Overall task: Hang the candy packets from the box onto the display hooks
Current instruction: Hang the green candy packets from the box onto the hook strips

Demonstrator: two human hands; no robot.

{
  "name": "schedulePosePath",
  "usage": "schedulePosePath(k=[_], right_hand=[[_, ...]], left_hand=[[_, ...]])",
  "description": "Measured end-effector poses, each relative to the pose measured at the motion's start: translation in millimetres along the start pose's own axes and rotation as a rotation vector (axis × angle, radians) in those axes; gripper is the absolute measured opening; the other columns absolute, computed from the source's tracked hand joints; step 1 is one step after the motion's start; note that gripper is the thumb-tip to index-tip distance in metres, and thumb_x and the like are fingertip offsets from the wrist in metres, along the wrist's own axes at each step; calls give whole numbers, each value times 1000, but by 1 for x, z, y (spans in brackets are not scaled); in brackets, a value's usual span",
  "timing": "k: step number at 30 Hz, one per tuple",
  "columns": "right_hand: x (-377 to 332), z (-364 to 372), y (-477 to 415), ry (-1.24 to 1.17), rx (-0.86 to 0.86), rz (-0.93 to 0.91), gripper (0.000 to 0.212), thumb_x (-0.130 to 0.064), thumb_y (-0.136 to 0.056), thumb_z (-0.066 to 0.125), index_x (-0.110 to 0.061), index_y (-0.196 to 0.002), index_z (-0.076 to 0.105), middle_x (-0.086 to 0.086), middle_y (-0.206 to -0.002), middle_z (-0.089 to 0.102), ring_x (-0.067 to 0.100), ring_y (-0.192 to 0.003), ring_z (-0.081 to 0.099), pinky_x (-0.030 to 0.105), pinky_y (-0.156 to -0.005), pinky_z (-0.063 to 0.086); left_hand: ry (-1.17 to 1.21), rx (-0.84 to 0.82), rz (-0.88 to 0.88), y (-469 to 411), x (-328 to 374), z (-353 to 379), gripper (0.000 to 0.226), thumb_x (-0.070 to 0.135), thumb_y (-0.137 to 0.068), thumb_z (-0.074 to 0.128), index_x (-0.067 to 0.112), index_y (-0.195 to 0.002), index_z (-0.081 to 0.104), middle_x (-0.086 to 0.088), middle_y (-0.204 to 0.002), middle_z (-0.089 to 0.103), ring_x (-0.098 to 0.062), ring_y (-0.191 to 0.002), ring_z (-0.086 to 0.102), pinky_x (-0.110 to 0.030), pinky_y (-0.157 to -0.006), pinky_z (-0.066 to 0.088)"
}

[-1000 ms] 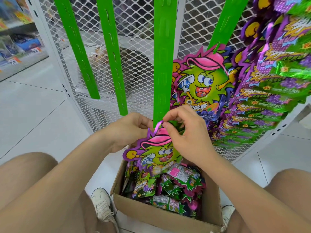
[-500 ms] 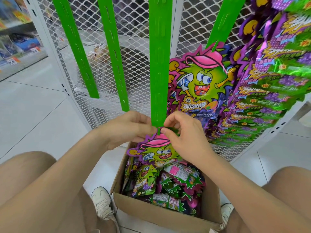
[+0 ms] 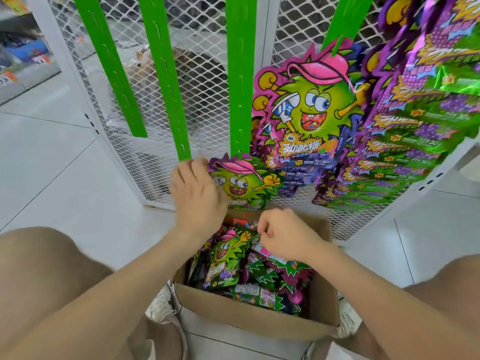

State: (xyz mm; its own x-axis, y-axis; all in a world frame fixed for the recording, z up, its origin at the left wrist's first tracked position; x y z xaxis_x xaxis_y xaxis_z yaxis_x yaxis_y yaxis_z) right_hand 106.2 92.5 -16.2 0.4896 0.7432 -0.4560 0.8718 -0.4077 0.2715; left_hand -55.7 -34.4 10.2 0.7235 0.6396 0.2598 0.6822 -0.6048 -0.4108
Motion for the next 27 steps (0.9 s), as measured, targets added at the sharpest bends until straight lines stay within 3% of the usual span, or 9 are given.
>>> schedulePosePath(k=[2,4,7,10,12,18,21,23,27], right_hand=[[18,29,-4,56,-165,34,14,-13,-93,57,-16,-89,69,1,-83,66,28,-88,65,41,-86,58],[34,56,-4,99,-323,77,16,-11,-95,53,-7,-93,69,16,-92,68,33,-89,64,42,-80,56],[54,87,1,163,-458,104,19,-7,-93,51,5,-93,67,22,-77,61,30,-69,53,50,-73,55],[68,103,7,180,-546,108,22,-11,-96,54,2,-104,70,20,-90,69,36,-81,66,47,-74,57],[72,105,10,140,-558,112,28,-15,-98,54,2,-113,70,25,-108,72,42,-96,69,49,-83,61],[77,110,5,-267,-352,295,26,1,-88,40,-8,-66,52,16,-67,37,27,-58,39,40,-58,39],[80,136,6,-592,-285,523,31,-30,-105,47,-3,-105,62,16,-92,70,31,-85,73,47,-84,64],[77,151,8,-881,-190,723,46,-47,-107,48,-7,-130,53,18,-109,75,32,-95,78,45,-84,66],[66,148,11,-1186,13,769,17,-18,-104,66,-3,-108,57,19,-92,74,34,-79,79,48,-76,67]], left_hand=[[25,-66,-18,17,3,24,42,31,-85,56,9,-120,52,-14,-117,53,-38,-108,50,-50,-90,44],[89,-420,-14,38,6,63,34,35,-90,60,12,-114,54,-12,-113,58,-37,-108,58,-50,-90,50],[87,-968,-49,81,2,118,61,61,-93,68,8,-120,52,-12,-114,63,-34,-105,64,-43,-84,55],[71,-1154,-81,111,1,146,78,62,-92,72,1,-131,42,-15,-113,64,-29,-90,61,-37,-72,50],[34,-1134,-46,120,5,155,60,47,-95,74,2,-125,48,-12,-103,60,-29,-88,58,-36,-71,47],[97,-991,-74,130,24,147,33,21,-77,76,11,-107,68,-12,-102,72,-38,-100,70,-40,-76,58],[219,-925,-109,138,29,139,31,20,-68,74,12,-98,70,-7,-93,76,-31,-88,72,-43,-73,62],[375,-886,-135,142,34,134,32,19,-66,78,14,-97,72,-3,-88,77,-24,-82,73,-43,-72,61],[582,-844,-222,139,35,117,35,6,-71,80,16,-104,76,-1,-90,81,4,-66,68,-23,-71,60]])
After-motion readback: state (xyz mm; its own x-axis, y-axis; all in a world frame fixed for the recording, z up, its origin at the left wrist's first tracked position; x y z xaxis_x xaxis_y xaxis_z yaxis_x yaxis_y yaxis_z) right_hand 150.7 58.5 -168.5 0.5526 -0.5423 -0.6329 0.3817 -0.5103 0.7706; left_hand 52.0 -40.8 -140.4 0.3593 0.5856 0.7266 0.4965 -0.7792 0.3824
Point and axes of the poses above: each hand's wrist, its own y-axis away from the middle knuckle, its own z-axis out of the palm, x = y × z, the point moved 4 cm from there along -y, towards the middle knuckle
